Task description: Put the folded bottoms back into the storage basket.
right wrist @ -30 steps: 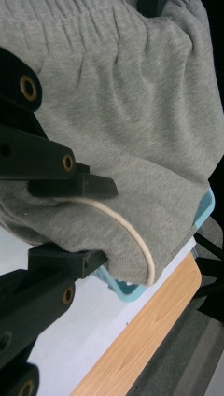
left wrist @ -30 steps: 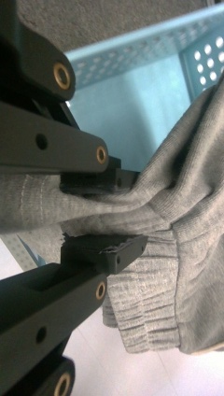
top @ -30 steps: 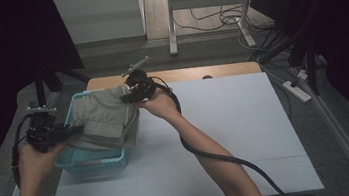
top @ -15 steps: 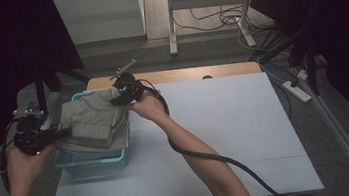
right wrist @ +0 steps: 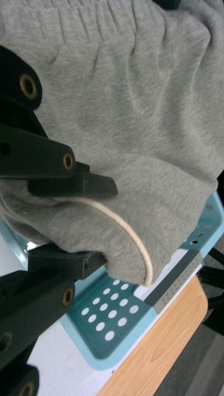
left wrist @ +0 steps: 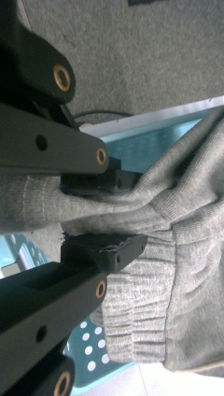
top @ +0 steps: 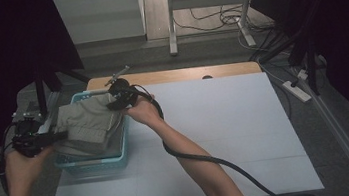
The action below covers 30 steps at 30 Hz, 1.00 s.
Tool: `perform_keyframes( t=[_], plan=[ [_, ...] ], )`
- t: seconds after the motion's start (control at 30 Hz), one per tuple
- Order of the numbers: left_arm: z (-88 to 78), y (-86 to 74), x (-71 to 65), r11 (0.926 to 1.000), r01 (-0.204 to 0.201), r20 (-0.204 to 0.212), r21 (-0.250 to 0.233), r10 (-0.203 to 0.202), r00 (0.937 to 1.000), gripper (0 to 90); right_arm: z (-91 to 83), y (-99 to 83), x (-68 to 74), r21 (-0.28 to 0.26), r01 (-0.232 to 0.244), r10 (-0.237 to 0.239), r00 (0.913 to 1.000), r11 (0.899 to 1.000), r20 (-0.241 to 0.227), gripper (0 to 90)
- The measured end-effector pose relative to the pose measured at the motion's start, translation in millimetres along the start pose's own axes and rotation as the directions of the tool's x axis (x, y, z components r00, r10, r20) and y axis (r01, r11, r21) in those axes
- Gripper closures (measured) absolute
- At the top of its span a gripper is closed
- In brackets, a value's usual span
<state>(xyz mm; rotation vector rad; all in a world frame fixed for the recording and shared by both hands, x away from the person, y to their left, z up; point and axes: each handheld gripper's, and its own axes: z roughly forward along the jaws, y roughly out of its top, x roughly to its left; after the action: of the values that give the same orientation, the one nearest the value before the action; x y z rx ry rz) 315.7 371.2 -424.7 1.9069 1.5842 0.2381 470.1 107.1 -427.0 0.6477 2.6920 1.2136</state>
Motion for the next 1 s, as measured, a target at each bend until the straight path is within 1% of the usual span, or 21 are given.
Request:
perform_keyframes(
  t=[0.07,0.1,0.17,0.27,0.37,0.47,0.53,0.57,0.63,0.67,0.7,0.77,0.8,0.83,0.87,0.9,0.93,1.0],
  plan=[
    [6.1,-0.3,0.1,1.0000,0.002,0.000,0.008,-0.002,1.0000,71.5,2.9,-2.1,-1.7,0.012,0.001,-0.001,1.0000,1.000,0.003,70.1],
    [9.2,-0.4,-0.1,0.9999,-0.001,0.002,0.013,0.001,1.0000,71.3,4.9,-3.2,-1.8,0.010,-0.006,0.006,0.9999,1.000,0.010,70.1],
    [15.6,-1.0,-0.8,0.9998,-0.008,-0.003,0.020,0.008,1.0000,71.1,7.9,-5.1,-3.2,0.023,0.000,-0.001,0.9999,1.000,0.016,69.9],
    [24.0,-2.3,-0.4,0.9993,-0.014,-0.003,0.033,0.014,0.9999,70.2,13.6,-9.0,-4.2,0.019,-0.006,0.005,0.9995,1.000,0.030,69.3],
    [30.9,-3.4,0.0,0.9988,-0.020,-0.016,0.044,0.021,0.9997,69.2,20.2,-13.0,-5.8,0.032,-0.009,0.008,0.9992,0.999,0.040,68.6],
    [37.9,-4.3,0.0,0.9976,-0.035,-0.024,0.059,0.037,0.9990,68.0,26.9,-15.8,-6.2,0.039,-0.016,0.014,0.9988,0.999,0.046,67.6],
    [40.3,-4.6,-0.2,0.9971,-0.041,-0.028,0.064,0.043,0.9987,66.8,29.2,-16.6,-6.2,0.043,-0.011,0.009,0.9985,0.999,0.054,67.2],
    [44.4,-5.1,-0.9,0.9958,-0.050,-0.041,0.076,0.054,0.9977,66.6,33.3,-18.6,-5.1,0.056,-0.004,0.000,0.9978,0.998,0.066,66.9],
    [46.4,-5.2,-1.9,0.9945,-0.064,-0.064,0.083,0.069,0.9955,65.9,37.0,-20.8,-4.3,0.067,0.004,-0.009,0.9975,0.998,0.070,64.9],
    [45.8,-5.4,-2.4,0.9953,-0.070,-0.077,0.067,0.075,0.9942,61.9,38.1,-21.5,-3.8,0.070,0.006,-0.011,0.9972,0.998,0.074,62.0],
    [44.0,-5.1,-2.5,0.9962,-0.071,-0.073,0.050,0.075,0.9945,56.7,38.5,-21.9,-3.6,0.070,0.010,-0.015,0.9967,0.998,0.080,58.9],
    [40.3,-3.7,-3.0,0.9975,-0.066,-0.055,0.024,0.067,0.9962,54.3,36.3,-21.2,-4.5,0.052,0.011,-0.016,0.9955,0.999,0.093,54.0],
    [39.1,-3.1,-3.8,0.9977,-0.067,-0.052,0.011,0.067,0.9964,50.3,34.4,-20.6,-5.7,0.038,0.009,-0.012,0.9956,0.999,0.093,49.8],
    [38.6,-2.7,-4.4,0.9977,-0.068,-0.047,0.001,0.068,0.9966,47.1,31.8,-19.6,-7.1,0.031,0.009,-0.012,0.9955,0.999,0.094,47.8],
    [38.5,-2.1,-5.5,0.9974,-0.072,-0.038,-0.012,0.071,0.9967,44.2,29.6,-19.1,-8.1,0.021,0.008,-0.010,0.9954,1.000,0.095,47.7],
    [39.1,-1.6,-6.4,0.9971,-0.073,-0.028,-0.020,0.073,0.9970,39.8,25.5,-18.3,-9.3,0.009,0.002,-0.003,0.9957,1.000,0.093,46.2],
    [40.0,-1.2,-7.4,0.9966,-0.077,-0.017,-0.030,0.076,0.9969,36.0,22.5,-18.0,-10.4,-0.002,0.001,-0.001,0.9964,1.000,0.085,43.3],
    [42.3,-0.7,-9.6,0.9942,-0.095,-0.003,-0.050,0.095,0.9955,29.6,16.7,-17.5,-12.1,-0.006,0.005,-0.004,0.9970,1.000,0.078,37.9]
  ],
)
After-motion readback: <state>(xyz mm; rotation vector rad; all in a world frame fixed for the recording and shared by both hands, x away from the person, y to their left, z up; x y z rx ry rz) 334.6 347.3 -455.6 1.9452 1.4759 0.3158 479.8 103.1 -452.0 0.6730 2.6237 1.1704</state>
